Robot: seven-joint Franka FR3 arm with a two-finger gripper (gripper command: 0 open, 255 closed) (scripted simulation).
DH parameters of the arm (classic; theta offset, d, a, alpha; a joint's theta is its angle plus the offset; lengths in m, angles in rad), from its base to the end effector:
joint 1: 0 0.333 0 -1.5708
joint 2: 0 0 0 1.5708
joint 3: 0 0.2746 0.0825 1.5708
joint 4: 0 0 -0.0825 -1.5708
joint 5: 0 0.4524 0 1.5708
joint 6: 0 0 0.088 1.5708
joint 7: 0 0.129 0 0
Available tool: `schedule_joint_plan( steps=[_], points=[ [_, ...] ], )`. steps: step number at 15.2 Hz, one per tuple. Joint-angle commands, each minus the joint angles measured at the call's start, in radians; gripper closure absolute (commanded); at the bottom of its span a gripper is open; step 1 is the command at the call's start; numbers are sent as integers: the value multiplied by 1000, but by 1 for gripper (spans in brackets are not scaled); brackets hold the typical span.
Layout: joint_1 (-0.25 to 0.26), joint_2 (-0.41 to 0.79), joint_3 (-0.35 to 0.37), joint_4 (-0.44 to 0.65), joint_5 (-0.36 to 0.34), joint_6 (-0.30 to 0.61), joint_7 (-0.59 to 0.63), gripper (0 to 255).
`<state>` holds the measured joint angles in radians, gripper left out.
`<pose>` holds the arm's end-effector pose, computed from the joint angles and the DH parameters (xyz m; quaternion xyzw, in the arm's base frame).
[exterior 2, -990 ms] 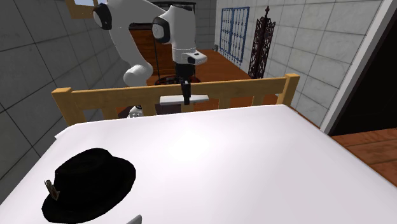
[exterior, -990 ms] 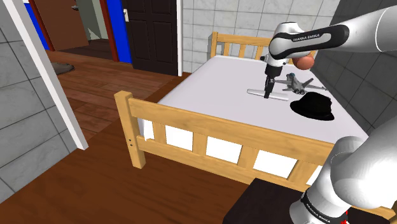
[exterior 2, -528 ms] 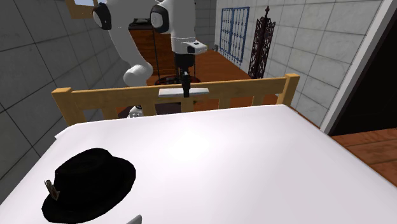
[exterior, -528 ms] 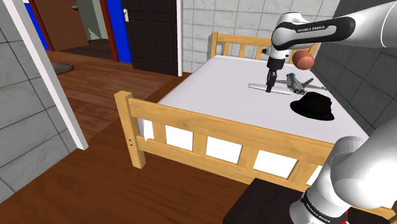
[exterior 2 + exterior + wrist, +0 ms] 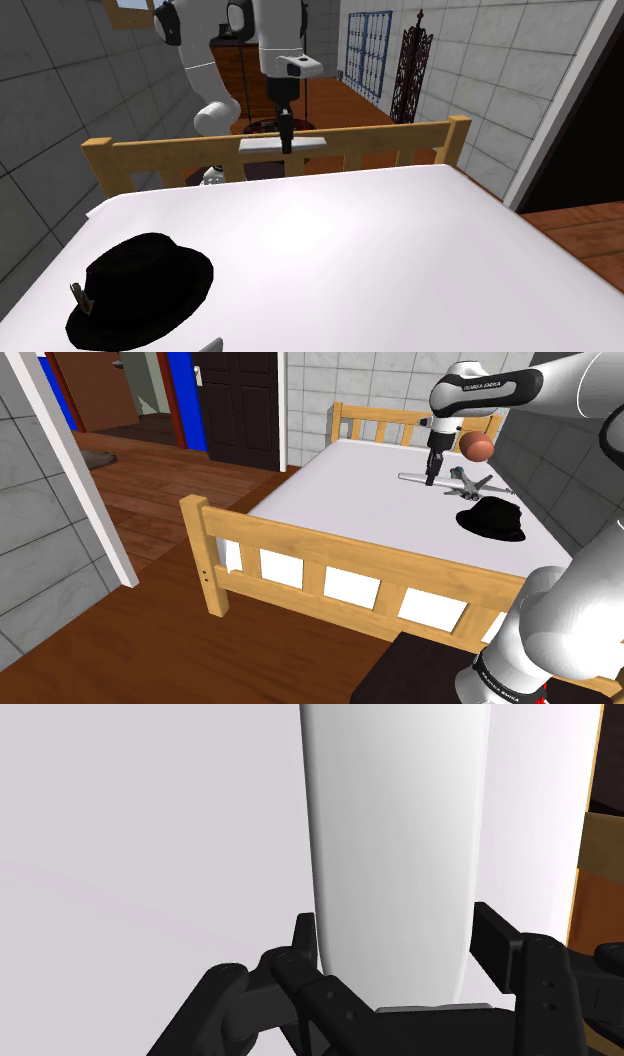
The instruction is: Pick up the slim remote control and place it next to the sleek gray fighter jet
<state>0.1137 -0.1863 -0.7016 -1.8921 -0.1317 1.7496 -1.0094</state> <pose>0.4761 -0.3511 0.4866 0.9744 0.2248 -0.0028 0.0041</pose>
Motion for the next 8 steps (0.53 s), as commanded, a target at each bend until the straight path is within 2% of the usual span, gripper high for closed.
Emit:
schedule_joint_plan(
  steps=[1,5,8],
  points=[
    [-10,68,-46,55,39,3,-71,255],
    [-61,240,-128,201,162,-17,-227,255],
    [-142,386,-158,332,275,-53,-343,255]
  ],
)
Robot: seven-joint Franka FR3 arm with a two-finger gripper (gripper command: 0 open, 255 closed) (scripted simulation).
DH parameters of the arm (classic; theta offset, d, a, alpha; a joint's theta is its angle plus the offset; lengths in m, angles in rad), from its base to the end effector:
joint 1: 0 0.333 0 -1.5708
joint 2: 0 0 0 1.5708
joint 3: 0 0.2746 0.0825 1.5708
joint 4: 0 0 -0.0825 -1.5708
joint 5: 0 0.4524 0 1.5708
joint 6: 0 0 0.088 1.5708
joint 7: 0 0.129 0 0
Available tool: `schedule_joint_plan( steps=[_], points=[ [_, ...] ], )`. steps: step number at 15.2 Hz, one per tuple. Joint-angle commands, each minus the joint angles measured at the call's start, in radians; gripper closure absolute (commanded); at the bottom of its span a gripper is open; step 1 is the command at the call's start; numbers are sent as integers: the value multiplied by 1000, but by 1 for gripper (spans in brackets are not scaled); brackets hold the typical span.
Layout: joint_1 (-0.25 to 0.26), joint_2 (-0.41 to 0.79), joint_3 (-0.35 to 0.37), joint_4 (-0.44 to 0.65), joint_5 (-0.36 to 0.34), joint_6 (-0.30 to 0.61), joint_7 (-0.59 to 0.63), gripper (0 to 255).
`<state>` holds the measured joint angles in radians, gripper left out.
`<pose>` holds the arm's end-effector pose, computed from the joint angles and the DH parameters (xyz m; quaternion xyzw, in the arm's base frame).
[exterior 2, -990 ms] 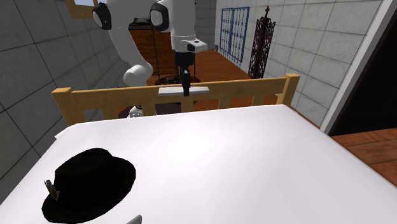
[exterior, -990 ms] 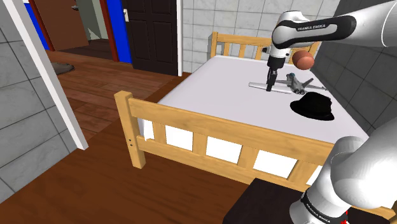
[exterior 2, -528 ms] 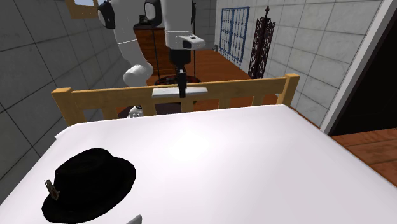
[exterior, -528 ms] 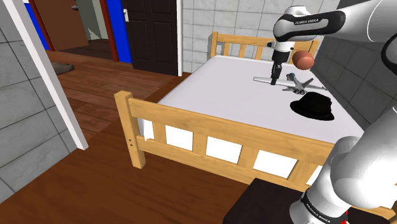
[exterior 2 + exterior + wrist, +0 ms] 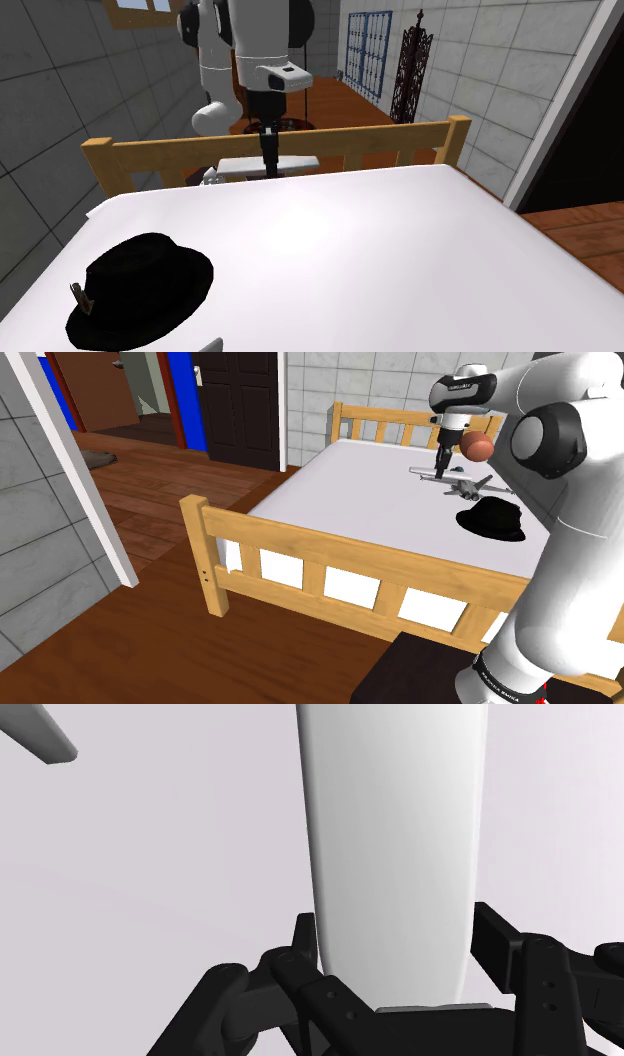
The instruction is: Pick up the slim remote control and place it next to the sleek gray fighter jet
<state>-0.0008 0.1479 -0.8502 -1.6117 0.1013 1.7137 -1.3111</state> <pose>0.4574 -0.4725 0.4870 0.9746 0.2239 -0.0036 0.0046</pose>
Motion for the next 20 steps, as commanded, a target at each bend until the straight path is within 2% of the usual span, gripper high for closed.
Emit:
schedule_joint_plan(
  steps=[1,5,8,10,11,15,20],
  points=[
    [-64,102,-12,101,79,-34,-76,255],
    [-241,296,10,333,216,-121,-182,255],
    [-405,449,48,569,308,-214,-225,255],
    [-550,578,89,808,374,-309,-226,255],
    [-651,668,123,995,413,-382,-207,255],
    [-561,602,98,790,380,-270,-237,255],
    [-501,569,83,645,365,-174,-256,255]
  ],
)
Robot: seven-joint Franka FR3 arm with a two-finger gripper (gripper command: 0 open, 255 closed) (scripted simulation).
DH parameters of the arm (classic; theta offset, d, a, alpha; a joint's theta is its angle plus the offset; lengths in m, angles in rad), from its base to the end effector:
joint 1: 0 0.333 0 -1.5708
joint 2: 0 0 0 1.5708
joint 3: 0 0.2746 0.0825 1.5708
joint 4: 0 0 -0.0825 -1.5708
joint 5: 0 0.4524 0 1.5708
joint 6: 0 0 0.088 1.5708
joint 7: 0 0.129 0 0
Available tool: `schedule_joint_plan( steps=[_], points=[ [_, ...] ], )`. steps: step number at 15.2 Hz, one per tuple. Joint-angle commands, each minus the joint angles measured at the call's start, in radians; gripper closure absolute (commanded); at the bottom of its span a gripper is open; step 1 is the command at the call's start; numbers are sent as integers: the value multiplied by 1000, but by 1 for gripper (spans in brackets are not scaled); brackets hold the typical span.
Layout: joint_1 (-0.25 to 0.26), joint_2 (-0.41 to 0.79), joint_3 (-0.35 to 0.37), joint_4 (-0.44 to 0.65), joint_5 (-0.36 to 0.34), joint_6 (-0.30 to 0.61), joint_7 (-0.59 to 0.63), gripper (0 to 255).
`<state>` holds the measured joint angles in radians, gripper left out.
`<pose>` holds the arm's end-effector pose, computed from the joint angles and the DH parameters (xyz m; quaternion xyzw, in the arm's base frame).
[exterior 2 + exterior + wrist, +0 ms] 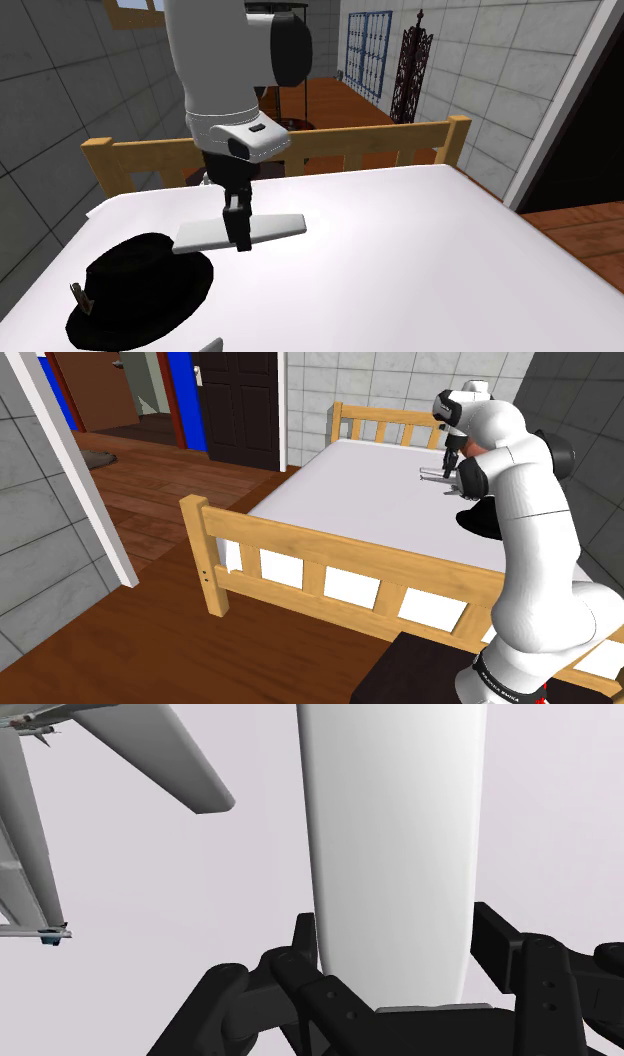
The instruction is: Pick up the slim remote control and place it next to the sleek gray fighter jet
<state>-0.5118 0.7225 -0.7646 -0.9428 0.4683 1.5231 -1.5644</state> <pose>0.4420 -0.6242 0.4691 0.9740 0.2263 -0.0030 0.0043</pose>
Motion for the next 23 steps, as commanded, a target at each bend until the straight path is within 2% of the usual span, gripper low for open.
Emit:
schedule_joint_plan(
  steps=[1,11,23],
  points=[
    [19,-10,-4,-47,-4,34,-6,255],
    [79,-24,-9,-227,-6,180,-29,255],
    [109,-1,4,-363,16,324,-55,255]
  ],
)
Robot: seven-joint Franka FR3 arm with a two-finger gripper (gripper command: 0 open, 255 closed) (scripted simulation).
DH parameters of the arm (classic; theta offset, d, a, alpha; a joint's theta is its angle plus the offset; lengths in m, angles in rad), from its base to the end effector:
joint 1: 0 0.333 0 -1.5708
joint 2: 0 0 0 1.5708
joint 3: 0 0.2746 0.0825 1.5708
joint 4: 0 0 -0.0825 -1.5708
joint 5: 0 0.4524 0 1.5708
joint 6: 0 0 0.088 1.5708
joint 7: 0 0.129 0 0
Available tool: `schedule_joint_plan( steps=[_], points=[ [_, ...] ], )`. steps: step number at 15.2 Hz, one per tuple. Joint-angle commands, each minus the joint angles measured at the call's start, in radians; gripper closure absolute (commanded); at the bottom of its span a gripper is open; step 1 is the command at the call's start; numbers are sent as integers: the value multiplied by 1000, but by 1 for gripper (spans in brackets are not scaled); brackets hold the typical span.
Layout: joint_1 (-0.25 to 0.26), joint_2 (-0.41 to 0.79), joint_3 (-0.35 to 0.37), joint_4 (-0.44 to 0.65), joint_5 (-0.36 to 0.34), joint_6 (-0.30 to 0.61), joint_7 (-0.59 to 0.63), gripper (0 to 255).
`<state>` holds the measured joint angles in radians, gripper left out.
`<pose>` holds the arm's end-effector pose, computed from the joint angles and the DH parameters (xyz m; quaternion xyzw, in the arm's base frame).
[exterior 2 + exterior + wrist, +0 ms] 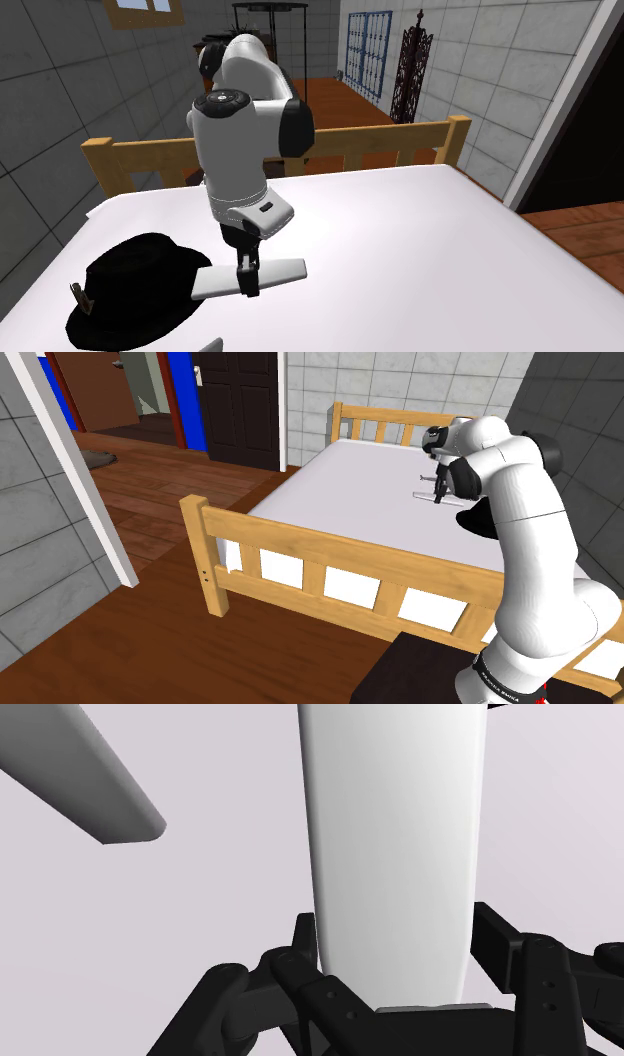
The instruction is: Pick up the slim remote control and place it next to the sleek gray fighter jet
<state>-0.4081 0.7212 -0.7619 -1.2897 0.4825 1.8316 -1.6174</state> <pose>0.4362 -0.6273 0.3285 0.9740 0.2263 -0.0030 0.0043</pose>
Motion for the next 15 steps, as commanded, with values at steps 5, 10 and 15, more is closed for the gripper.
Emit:
schedule_joint_plan(
  steps=[5,10,15],
  points=[
    [9,20,11,-56,16,69,-12,255],
    [9,42,23,-87,33,118,-23,255],
    [9,42,23,-87,33,118,-23,255]
  ],
)
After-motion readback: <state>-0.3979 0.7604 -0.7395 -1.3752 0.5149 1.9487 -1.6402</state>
